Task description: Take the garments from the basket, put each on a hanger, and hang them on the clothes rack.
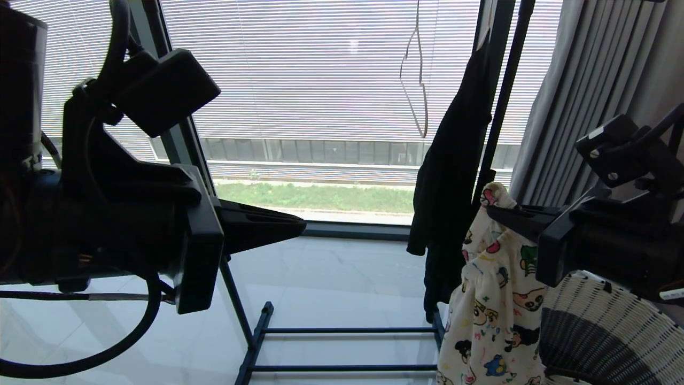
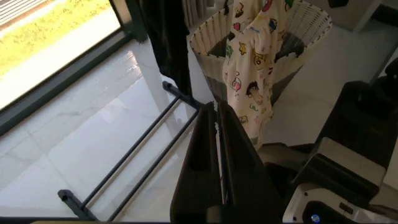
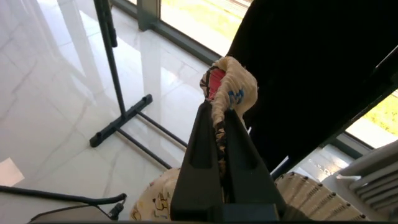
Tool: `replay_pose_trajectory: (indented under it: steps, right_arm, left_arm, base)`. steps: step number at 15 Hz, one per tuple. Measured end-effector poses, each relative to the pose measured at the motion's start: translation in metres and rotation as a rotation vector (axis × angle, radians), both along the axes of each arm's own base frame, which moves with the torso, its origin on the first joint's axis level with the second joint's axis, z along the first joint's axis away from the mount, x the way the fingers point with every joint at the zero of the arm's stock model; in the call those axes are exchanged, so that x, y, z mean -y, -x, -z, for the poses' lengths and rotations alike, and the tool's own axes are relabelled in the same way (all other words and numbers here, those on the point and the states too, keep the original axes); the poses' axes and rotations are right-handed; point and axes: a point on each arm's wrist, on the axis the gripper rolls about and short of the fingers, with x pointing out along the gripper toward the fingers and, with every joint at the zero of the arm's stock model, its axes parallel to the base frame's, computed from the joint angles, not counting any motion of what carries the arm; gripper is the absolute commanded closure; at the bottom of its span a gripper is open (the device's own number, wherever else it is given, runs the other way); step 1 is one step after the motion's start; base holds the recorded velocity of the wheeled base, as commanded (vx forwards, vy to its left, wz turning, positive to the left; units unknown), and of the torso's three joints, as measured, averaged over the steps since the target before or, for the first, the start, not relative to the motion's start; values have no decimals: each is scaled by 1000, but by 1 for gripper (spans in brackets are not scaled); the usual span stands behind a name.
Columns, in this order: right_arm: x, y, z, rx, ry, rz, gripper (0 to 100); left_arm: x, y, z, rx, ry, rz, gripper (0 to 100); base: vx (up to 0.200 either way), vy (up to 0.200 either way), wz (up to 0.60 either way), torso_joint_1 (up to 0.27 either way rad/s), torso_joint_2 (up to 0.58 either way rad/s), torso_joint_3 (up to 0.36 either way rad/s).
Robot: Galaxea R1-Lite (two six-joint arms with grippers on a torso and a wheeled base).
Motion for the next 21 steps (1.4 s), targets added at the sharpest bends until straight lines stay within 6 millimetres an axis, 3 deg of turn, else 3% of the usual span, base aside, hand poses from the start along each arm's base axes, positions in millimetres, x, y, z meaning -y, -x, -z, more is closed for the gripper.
replay_pose_trajectory:
  steps: [5, 6, 12, 15, 21]
  right_arm:
    - [4, 3, -2, 23, 40, -13, 100]
    - [4, 4, -1, 34, 63, -25, 100]
    - [-3, 7, 4, 98, 170, -176, 100]
    - [-13, 19, 4, 112, 172, -262, 100]
    - [-21, 30, 10, 154, 222, -378, 100]
  left_arm:
    - [4, -1, 36, -28, -20, 10, 100]
    - [5, -2, 43, -12, -7, 12, 0]
    - [3, 8, 69, -171, 62, 127, 0]
    - [0, 9, 88, -246, 36, 127, 0]
    - [20, -39, 106, -217, 143, 50, 0]
  base:
    - [0, 0, 0, 0, 0, 0]
    - [0, 0, 0, 0, 0, 0]
    - [0, 0, 0, 0, 0, 0]
    - [0, 0, 0, 0, 0, 0]
    - [0, 0, 0, 0, 0, 0]
